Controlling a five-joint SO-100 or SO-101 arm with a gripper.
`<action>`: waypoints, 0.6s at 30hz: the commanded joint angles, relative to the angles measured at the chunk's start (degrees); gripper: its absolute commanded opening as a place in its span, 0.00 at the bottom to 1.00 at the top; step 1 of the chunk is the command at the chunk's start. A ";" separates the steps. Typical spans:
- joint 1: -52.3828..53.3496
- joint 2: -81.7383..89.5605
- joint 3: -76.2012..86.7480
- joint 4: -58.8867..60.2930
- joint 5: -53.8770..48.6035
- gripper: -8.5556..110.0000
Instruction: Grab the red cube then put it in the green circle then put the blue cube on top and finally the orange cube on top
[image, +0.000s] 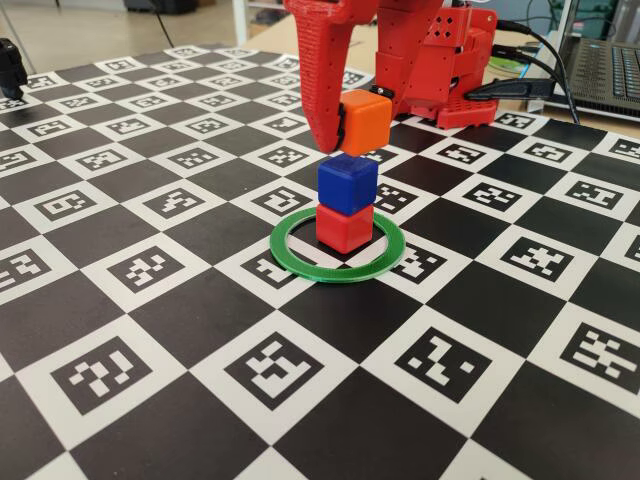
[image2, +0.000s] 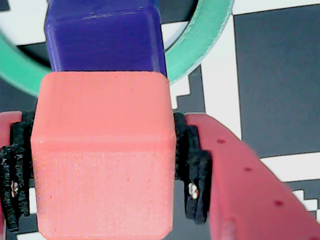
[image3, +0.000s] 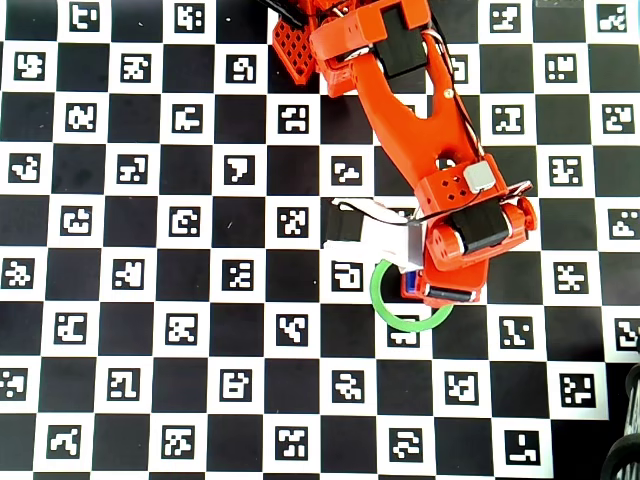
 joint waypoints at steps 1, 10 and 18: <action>1.32 1.93 -1.58 -0.35 -0.53 0.14; 1.58 1.76 0.53 -0.79 -1.23 0.14; 1.58 1.76 2.64 -2.11 -1.23 0.14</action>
